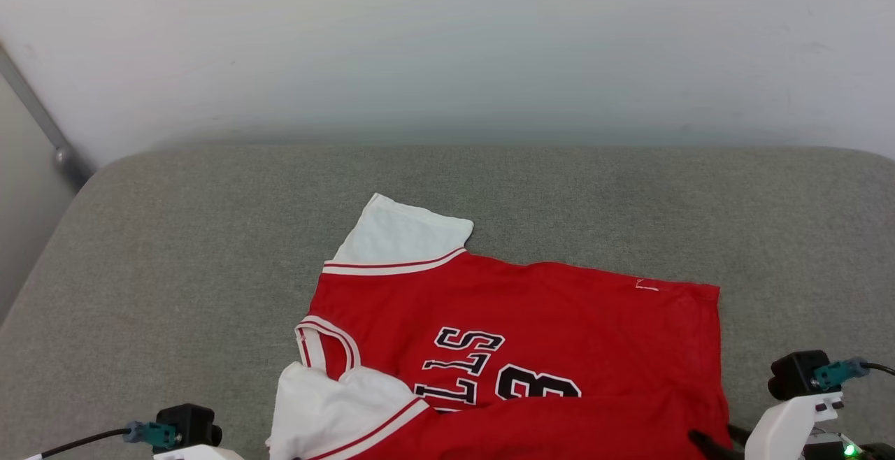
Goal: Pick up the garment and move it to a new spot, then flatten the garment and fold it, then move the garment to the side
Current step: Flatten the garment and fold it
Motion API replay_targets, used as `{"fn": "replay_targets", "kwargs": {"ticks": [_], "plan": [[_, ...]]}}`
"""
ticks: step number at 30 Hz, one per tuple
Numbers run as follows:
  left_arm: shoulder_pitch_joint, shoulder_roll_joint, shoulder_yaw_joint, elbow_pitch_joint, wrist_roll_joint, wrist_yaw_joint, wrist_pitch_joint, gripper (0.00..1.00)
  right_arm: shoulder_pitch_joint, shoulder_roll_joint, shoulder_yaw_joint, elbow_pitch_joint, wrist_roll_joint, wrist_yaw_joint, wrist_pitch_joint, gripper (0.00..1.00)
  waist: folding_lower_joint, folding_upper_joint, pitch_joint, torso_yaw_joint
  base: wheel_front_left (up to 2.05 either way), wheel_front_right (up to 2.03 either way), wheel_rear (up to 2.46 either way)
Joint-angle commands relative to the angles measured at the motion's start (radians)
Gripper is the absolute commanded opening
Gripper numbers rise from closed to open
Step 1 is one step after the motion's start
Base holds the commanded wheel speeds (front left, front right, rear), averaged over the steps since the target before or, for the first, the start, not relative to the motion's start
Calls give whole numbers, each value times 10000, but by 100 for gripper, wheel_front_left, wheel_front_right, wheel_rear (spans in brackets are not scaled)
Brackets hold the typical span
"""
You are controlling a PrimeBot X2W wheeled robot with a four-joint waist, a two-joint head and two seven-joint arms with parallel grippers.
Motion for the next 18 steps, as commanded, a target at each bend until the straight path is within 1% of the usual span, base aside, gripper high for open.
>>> {"fn": "replay_targets", "kwargs": {"ticks": [1, 2, 5, 6, 11, 15, 18], "plan": [[-208, -88, 56, 99, 86, -37, -209, 100, 129, 34, -9, -141, -184, -4, -568, 100, 0, 0, 7, -28, 0, 0, 0], [-276, -151, 54, 163, 166, -87, -351, 100, 149, 46, -31, -218, -331, -4, -1007, 100, 0, 0, 9, -53, 0, 0, 0], [-533, -230, 226, 206, 501, -42, -988, 100, 236, 238, -191, -503, -904, -4, -2385, 100, 0, 0, 11, -187, 0, 0, 0], [-533, -230, 226, 206, 501, -42, -988, 100, 236, 238, -191, -503, -904, -4, -2385, 100, 0, 0, 11, -187, 0, 0, 0], [-1139, -380, 531, -110, 1204, 82, -2193, 100, 320, 756, -669, -1105, -1974, -4, -4209, 100, 0, 0, 66, -569, 0, 0, 0], [-1994, -441, 612, -205, 1868, 143, -2911, 100, 130, 1190, -1009, -1699, -2590, -4, -4916, 100, 0, 0, 322, -977, 0, 0, 0], [-2978, -434, 733, -56, 2215, 45, -3244, 100, -186, 1460, -1177, -2246, -2893, -4, -5221, 100, 0, 0, 928, -1284, 0, 0, 0]]}}
